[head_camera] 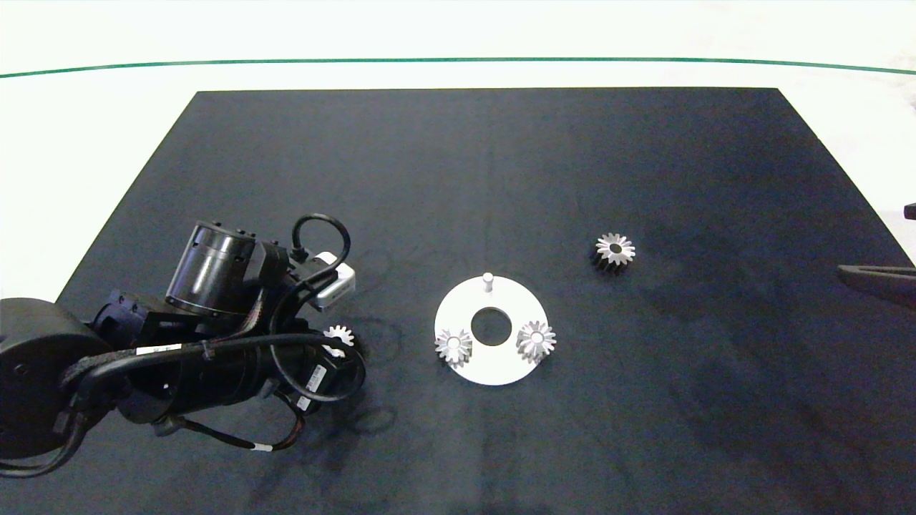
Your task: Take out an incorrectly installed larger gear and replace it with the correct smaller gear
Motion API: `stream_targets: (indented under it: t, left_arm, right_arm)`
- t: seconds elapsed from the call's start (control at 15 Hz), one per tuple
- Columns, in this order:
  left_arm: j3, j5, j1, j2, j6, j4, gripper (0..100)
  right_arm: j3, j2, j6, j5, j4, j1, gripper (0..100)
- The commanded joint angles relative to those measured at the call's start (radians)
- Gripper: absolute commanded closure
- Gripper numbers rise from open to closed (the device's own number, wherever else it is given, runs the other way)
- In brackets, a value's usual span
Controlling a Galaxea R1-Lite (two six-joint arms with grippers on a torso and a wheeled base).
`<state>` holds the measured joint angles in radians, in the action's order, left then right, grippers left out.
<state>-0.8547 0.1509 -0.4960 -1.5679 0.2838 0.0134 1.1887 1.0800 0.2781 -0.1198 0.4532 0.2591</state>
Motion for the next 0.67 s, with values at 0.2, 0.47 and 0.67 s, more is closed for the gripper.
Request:
stream_targets:
  t: [0.2, 0.47, 0.67]
  left_arm:
    - [-0.009, 0.001, -0.009, 0.014, 0.005, -0.001, 96]
    - [-0.014, 0.001, -0.007, 0.048, 0.003, -0.007, 96]
    - [-0.018, 0.003, -0.036, 0.081, 0.003, -0.032, 96]
  right_arm:
    - [-0.001, -0.008, 0.000, -0.001, 0.002, 0.000, 0]
    - [-0.008, -0.009, -0.010, -0.004, 0.002, 0.000, 0]
    - [-0.011, -0.011, -0.010, -0.008, 0.002, 0.000, 0]
